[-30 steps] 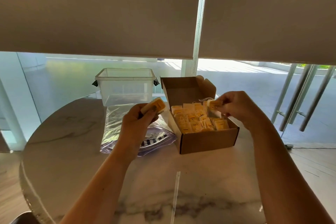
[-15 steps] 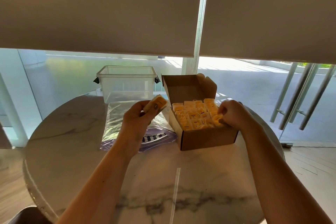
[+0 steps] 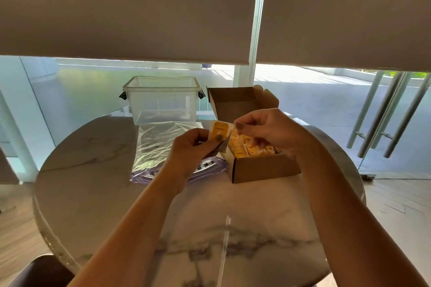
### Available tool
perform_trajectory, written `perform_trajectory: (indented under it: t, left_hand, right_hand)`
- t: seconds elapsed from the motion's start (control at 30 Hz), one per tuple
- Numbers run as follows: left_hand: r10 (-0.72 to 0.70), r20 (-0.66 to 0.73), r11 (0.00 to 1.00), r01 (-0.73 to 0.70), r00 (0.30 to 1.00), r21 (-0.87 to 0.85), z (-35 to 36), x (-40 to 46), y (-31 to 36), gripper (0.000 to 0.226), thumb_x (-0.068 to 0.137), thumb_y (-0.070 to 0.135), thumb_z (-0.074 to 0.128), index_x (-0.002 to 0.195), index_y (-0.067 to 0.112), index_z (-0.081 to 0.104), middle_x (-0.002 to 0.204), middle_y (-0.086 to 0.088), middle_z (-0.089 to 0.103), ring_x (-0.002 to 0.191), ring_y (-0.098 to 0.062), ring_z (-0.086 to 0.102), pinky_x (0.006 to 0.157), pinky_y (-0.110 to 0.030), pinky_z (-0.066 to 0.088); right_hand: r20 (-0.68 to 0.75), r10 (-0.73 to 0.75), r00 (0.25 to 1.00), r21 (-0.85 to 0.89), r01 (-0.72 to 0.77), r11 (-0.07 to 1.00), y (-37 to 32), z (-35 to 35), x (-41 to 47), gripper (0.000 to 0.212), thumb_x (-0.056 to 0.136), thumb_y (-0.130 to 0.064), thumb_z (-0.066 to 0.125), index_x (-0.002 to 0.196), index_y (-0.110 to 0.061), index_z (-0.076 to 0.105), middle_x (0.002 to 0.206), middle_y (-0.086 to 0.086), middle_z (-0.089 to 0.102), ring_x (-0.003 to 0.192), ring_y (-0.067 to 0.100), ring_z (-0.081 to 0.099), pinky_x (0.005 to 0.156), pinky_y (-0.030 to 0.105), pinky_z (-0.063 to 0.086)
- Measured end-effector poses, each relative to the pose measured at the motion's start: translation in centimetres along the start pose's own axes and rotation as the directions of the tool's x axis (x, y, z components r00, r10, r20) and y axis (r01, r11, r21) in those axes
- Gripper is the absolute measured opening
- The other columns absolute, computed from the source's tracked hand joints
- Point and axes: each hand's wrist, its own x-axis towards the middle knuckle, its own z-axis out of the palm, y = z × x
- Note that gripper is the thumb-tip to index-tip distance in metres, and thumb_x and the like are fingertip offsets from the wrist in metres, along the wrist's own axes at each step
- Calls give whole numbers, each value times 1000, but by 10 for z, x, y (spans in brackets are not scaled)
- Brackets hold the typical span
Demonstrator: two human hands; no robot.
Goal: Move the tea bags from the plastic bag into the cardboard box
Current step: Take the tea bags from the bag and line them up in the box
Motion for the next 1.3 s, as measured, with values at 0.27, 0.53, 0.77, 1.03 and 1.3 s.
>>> perform_trajectory:
  t: [0.27,0.53,0.77,1.03,1.3]
  left_hand:
    - [25,11,998,-25,1000,56,2,-3,1,9,84,9,65,88,17,66,89,-10,70,75,-15,68,66,-14,54]
    - [31,-28,999,-30,999,31,-3,-2,3,17,89,7,58,86,23,65,85,-2,69,79,-14,66,68,-13,53]
    - [23,-34,998,-21,999,59,-4,0,2,13,90,10,57,94,19,64,89,-3,69,82,-16,67,74,-18,55]
    - [23,-30,999,-21,999,42,-5,0,0,15,91,8,57,92,19,66,86,-3,69,78,-13,66,71,-17,55]
    - [42,-50,998,-40,998,50,-6,0,0,16,91,8,55,92,20,66,87,-4,69,79,-15,66,75,-20,56]
  right_hand:
    - [-47,115,992,139,-107,984,1,7,7,11,88,1,57,95,-7,58,80,8,64,59,12,65,54,17,56]
    - [-241,131,962,-363,-215,907,34,-52,12,14,86,6,58,88,-9,61,83,17,65,68,27,66,73,38,58]
    - [-56,316,947,-574,-290,766,46,-49,23,12,85,-1,61,83,-13,65,79,9,62,66,20,60,58,24,49]
    - [-187,213,959,-621,-283,731,61,-29,28,16,82,-11,66,97,-9,66,98,13,63,88,24,58,75,30,49]
    - [-80,228,970,-685,-219,695,50,-31,23,12,84,-16,66,96,-16,64,99,4,57,88,18,53,64,20,41]
